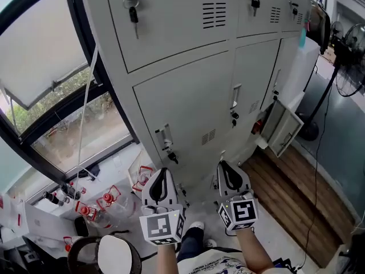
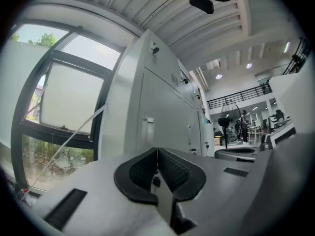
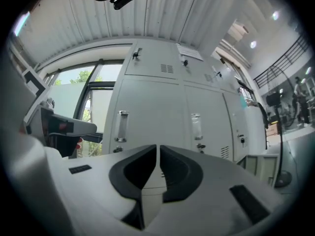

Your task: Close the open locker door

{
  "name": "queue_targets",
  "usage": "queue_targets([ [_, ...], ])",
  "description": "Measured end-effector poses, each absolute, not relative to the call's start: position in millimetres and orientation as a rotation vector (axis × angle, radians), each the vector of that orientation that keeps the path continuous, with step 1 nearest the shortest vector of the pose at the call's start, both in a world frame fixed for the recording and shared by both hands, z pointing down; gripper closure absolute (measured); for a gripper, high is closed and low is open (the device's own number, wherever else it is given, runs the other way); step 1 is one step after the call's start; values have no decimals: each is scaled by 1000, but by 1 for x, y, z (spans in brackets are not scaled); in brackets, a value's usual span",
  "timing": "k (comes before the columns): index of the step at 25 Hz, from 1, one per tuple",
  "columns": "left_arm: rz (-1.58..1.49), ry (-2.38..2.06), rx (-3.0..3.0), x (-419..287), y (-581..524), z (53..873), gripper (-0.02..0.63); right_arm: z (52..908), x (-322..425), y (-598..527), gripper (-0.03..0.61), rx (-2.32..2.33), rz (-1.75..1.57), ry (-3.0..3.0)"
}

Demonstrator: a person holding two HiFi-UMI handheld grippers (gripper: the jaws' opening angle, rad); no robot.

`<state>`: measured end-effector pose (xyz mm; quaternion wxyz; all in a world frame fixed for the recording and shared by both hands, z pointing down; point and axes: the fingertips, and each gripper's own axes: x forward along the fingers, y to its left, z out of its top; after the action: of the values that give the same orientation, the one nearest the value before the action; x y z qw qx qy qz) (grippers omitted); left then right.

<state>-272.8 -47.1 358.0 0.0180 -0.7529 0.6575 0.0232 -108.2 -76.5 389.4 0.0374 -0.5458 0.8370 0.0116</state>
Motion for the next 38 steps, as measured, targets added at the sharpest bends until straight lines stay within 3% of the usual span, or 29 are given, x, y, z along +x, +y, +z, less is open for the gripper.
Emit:
queue_targets([
  [4,93,1920,-2453,-213,-55,362,606,390,-35,-68,555,-1831,33,2454],
  [6,93,1839,-2525,-180,-62,363,606,390,1,-63,477,-1906,23,2390],
  [21,81,1286,-2859,43,-145,373,606,407,215,-65,477,-2371,-5,1931],
  [38,69,1041,-2957,213,-327,375,606,419,367,-230,477,-2525,-53,1788],
])
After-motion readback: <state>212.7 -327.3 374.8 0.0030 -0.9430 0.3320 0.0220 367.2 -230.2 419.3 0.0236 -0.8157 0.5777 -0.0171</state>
